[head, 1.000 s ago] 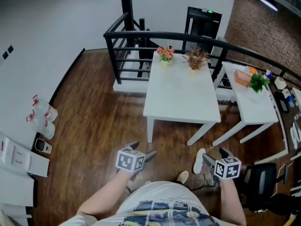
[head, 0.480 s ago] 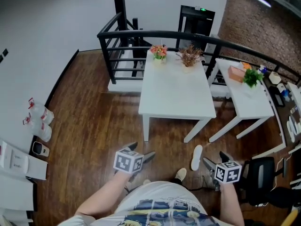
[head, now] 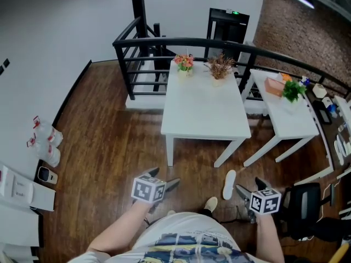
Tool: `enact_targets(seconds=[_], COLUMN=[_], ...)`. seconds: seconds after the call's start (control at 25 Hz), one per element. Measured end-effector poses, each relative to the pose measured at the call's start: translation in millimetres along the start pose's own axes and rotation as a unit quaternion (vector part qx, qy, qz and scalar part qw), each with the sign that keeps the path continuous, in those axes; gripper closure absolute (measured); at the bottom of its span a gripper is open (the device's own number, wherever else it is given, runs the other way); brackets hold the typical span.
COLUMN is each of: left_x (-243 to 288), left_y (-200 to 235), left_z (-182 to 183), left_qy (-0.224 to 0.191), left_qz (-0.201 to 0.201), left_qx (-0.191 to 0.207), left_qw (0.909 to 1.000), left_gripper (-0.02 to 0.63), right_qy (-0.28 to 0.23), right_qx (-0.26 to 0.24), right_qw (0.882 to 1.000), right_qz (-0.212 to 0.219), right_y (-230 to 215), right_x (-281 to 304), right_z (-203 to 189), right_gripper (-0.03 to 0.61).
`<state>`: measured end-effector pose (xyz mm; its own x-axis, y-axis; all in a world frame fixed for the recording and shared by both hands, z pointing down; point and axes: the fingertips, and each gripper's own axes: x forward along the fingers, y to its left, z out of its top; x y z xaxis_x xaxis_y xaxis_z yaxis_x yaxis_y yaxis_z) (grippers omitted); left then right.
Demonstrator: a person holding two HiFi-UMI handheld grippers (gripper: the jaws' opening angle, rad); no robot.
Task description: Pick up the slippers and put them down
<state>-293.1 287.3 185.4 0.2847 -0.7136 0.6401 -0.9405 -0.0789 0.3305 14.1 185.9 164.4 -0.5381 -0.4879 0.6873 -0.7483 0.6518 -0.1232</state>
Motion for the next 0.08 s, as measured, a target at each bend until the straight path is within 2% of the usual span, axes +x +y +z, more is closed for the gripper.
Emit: enact_targets(seconds=[0.08], left_x=[-1.7], left_y=[2.1], left_z=[-1.1], left_qy=[0.000], left_qz=[0.003], left_qx=[0.003], left_qw=[1.0000], left_gripper=[0.190], right_qy=[0.000], right_qx=[0.001], right_qw=[1.000], right_qz=[0.001], right_y=[1.2], right_x=[0.7], right_z=[-1.8], right_gripper=[0.141])
